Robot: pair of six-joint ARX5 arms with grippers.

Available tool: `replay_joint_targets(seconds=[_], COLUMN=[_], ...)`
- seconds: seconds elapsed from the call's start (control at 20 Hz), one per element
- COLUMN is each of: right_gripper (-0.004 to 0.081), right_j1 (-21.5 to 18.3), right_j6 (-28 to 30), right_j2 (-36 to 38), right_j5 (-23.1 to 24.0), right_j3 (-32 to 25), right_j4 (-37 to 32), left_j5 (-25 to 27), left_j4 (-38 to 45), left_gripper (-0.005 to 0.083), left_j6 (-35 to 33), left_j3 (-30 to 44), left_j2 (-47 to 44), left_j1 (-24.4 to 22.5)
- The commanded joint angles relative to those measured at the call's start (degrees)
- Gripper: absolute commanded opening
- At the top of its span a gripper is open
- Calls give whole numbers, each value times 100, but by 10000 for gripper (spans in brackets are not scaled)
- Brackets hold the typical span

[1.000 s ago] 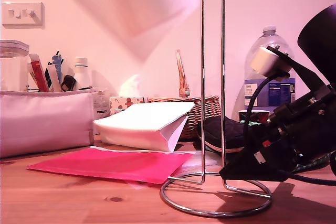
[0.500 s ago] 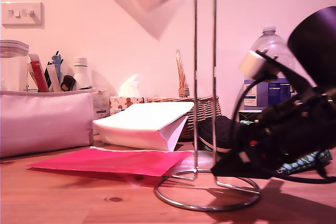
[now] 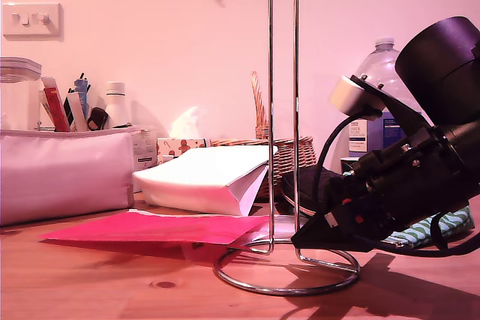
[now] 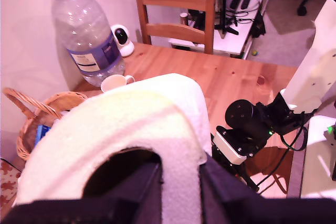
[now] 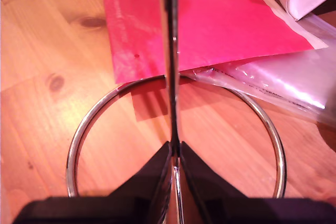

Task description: Insert the paper towel roll into the metallic stand.

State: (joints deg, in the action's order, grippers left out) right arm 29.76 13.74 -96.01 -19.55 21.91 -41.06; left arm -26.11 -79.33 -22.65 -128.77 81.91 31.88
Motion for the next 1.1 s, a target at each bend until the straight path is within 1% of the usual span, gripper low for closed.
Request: replay_joint_targets(seconds=[0.0,0.2,0.35,0.65,1.05], right_gripper=[-10,-10,-10,-10,-10], right_j1=[24,24,24,24,24], right_j6=[-37,-44,-44,-44,-48], right_j2=[-210,-210,-210,-210,-210], right_j5=[66,66,66,66,63], right_j3=[-114,-114,-114,-114,-114], right_j4=[186,219,219,262,308], left_j5=[-39,-70,-111,-26,190], left_j4=[96,92,92,92,92], left_gripper=[-24,-24,-24,-24,-24], left_j6=[44,216,216,166,173], left_j3=[120,308,387,428,428], left_j2=[61,138,168,400,828], left_j1=[17,17,153,367,389])
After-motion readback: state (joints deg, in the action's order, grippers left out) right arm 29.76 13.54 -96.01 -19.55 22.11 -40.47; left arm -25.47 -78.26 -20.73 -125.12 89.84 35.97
